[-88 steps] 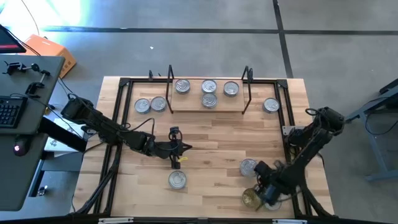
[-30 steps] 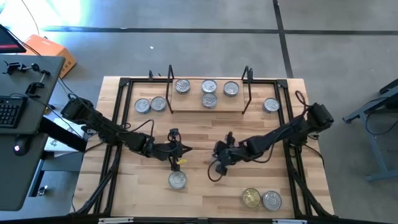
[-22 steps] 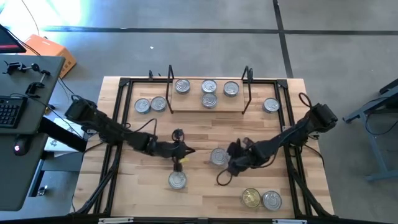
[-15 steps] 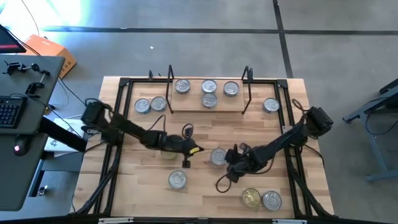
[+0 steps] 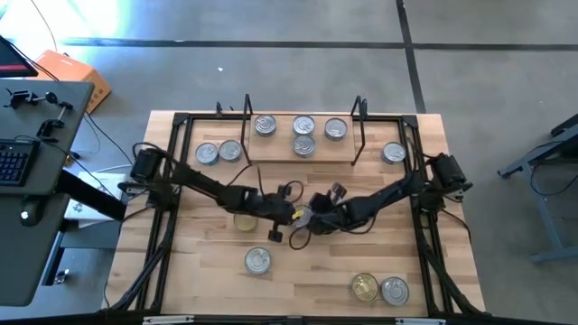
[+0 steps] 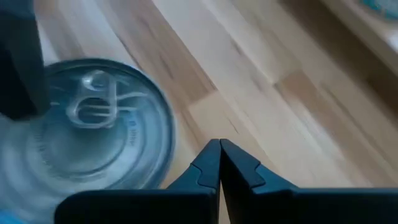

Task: Stack canned seafood by type on shelf
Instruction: Put the green tuna can on the shelf

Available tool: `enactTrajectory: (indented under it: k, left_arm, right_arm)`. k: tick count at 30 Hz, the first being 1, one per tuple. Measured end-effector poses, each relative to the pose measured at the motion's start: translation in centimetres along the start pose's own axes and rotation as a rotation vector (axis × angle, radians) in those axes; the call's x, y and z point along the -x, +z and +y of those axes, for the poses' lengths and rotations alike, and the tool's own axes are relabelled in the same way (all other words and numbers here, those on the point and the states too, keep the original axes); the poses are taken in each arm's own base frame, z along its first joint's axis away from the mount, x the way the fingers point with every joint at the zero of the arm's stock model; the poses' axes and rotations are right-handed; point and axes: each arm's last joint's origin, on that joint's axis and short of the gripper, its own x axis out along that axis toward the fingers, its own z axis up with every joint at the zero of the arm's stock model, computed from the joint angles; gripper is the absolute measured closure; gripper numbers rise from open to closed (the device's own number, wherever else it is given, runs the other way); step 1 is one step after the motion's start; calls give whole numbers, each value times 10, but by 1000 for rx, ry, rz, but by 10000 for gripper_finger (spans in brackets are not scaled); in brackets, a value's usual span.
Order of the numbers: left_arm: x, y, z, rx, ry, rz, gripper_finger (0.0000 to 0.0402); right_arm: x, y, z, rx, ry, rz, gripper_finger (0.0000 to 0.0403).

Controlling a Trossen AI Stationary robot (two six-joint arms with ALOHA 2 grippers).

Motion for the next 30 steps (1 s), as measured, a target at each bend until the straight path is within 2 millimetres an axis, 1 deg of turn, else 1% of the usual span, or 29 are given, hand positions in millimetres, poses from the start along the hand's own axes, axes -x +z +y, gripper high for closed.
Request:
enactTrajectory:
  k: [3,6,8,11,13,15,18,21,25,28,30]
  left_arm:
    - [11,4,-7,-25,-10,36,401]
    - [13,4,-13,-36,-70,36,390]
    - [9,1,-15,-72,-116,38,367]
    - [0,-6,-17,-170,-117,50,319]
    - [-7,-8,-17,-213,-89,35,288]
    - [-12,-9,-16,-209,-69,17,261]
    - [-14,-9,-15,-210,-53,3,235]
    - [-14,-8,-14,-225,-32,-9,228]
    - [-15,-6,-12,-268,-14,-35,228]
    - [-19,-9,-5,-310,-5,-41,228]
    - [-22,-10,0,-325,-34,-64,229]
  right_arm:
    - [1,-3,0,22,-10,10,403]
    - [10,-9,2,-7,-60,-19,403]
    - [19,-15,6,-40,-103,-64,403]
    - [30,-24,12,-44,-131,-110,403]
    - [38,-31,16,-11,-118,-101,403]
    - [46,-37,20,29,-79,-74,403]
    - [62,-45,23,91,-50,-50,403]
    - [80,-51,21,125,-39,-52,403]
    - [101,-56,16,122,-40,-75,396]
    - [109,-62,12,88,-74,-107,385]
    - [111,-64,12,66,-91,-134,378]
